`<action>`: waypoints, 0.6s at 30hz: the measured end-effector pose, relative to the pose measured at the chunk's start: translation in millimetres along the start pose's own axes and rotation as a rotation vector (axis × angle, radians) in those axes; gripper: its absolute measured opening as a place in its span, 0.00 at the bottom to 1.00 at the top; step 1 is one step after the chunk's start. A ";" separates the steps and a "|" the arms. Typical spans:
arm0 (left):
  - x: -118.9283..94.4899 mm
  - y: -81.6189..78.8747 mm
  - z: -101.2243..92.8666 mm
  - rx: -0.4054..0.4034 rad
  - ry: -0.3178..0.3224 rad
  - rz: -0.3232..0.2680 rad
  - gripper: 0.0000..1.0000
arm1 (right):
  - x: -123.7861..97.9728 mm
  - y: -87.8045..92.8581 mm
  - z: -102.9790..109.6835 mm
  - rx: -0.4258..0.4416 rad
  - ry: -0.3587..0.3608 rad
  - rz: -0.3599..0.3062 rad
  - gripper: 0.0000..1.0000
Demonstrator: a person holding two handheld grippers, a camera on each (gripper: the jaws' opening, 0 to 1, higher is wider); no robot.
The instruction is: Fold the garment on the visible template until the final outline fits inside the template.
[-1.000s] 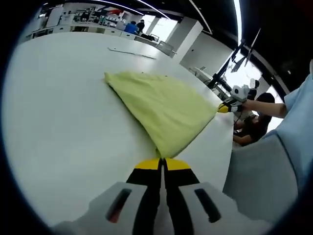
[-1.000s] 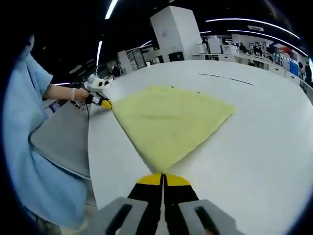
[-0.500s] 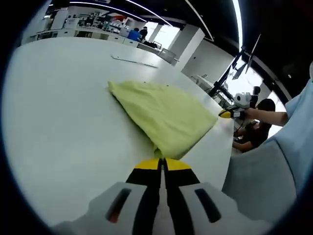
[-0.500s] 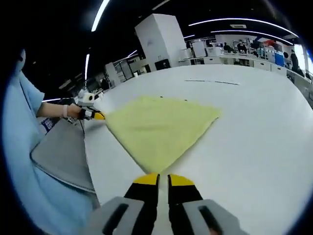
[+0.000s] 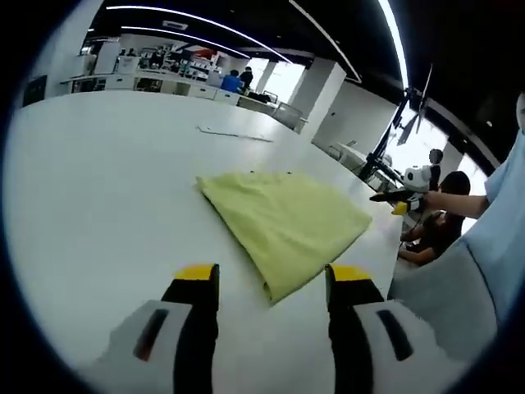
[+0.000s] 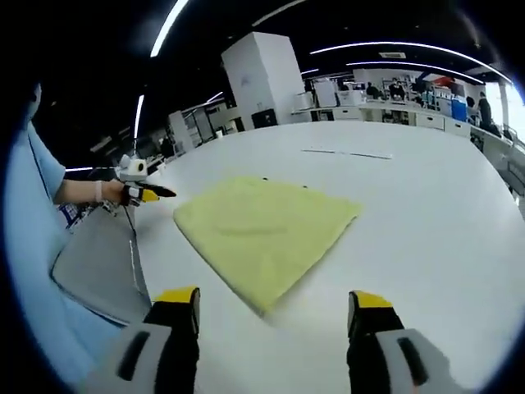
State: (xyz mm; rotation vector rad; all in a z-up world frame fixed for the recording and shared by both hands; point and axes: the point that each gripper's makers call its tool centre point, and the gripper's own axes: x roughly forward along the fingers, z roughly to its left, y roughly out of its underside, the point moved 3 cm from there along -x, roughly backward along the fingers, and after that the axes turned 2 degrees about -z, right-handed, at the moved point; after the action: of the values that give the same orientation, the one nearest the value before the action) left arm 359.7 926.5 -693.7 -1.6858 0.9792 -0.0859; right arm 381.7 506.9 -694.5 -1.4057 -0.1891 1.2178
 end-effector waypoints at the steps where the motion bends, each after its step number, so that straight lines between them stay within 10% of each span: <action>1: -0.1 -0.9 -1.8 -0.003 -0.004 -0.003 0.69 | 0.1 0.5 0.3 0.001 0.005 0.001 0.84; 5: 2.9 -4.5 -8.2 0.032 -0.032 -0.027 0.99 | 3.1 2.4 1.4 0.025 0.037 0.003 1.00; 18: 4.8 4.3 -16.8 0.043 -0.054 -0.051 0.99 | 10.6 -3.3 15.4 0.033 0.036 -0.045 0.99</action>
State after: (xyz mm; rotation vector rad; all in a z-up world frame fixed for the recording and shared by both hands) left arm 351.7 910.3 -693.1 -1.6663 0.8884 -0.0944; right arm 376.8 525.2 -693.6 -1.3869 -0.1747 1.1532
